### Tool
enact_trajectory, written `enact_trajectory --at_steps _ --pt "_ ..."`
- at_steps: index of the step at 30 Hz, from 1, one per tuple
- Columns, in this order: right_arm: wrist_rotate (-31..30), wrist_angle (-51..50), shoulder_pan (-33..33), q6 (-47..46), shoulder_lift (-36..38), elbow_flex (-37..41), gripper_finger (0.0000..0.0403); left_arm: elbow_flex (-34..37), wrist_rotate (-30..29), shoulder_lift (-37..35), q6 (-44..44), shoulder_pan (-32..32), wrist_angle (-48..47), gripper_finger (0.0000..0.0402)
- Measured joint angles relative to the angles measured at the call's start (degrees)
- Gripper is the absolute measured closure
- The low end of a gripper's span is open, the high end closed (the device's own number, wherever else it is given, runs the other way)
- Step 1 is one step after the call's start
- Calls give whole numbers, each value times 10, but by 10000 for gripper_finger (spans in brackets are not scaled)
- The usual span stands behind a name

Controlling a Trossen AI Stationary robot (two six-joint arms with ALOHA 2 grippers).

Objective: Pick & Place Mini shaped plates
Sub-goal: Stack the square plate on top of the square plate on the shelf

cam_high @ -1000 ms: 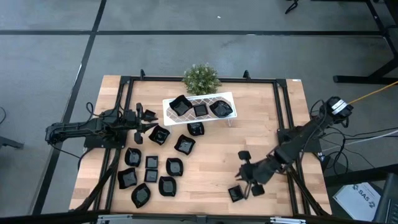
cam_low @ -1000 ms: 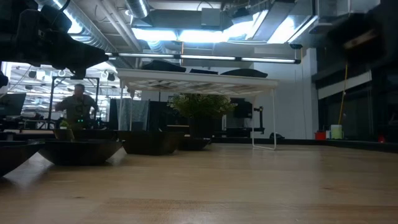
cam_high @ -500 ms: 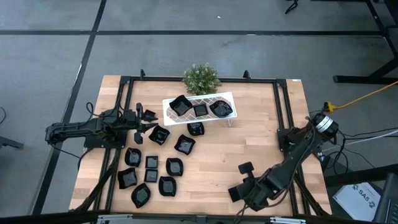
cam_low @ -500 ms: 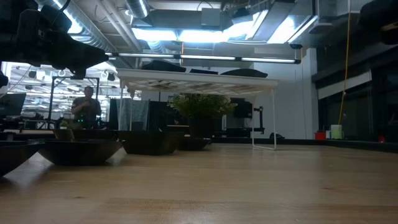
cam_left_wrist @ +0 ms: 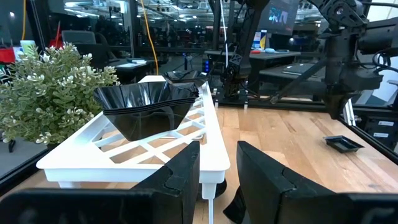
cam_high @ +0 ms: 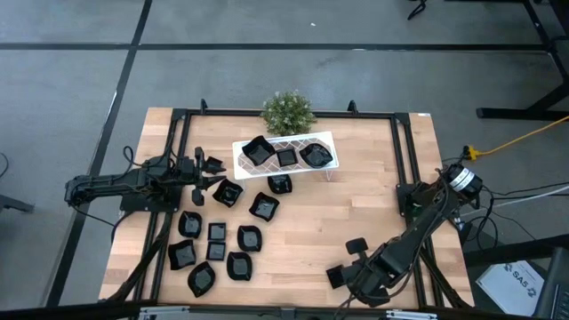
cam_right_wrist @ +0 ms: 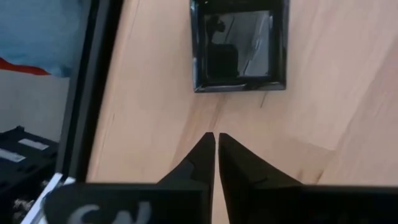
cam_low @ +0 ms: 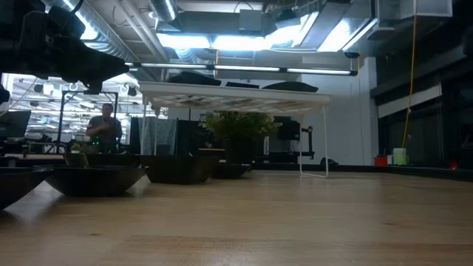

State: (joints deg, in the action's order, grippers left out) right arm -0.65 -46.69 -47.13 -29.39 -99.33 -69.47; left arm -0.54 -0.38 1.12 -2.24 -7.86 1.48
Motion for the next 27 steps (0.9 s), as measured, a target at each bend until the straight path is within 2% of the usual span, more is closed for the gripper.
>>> enact_trajectory --at_steps 17,22,27 --pt "13 -5 2 11 0 0 379 0 0 0 0 0 0 302" --pt "14 -3 2 -19 0 0 379 0 0 0 0 0 0 302" --pt "14 27 2 -16 0 0 379 0 0 0 0 0 0 302"
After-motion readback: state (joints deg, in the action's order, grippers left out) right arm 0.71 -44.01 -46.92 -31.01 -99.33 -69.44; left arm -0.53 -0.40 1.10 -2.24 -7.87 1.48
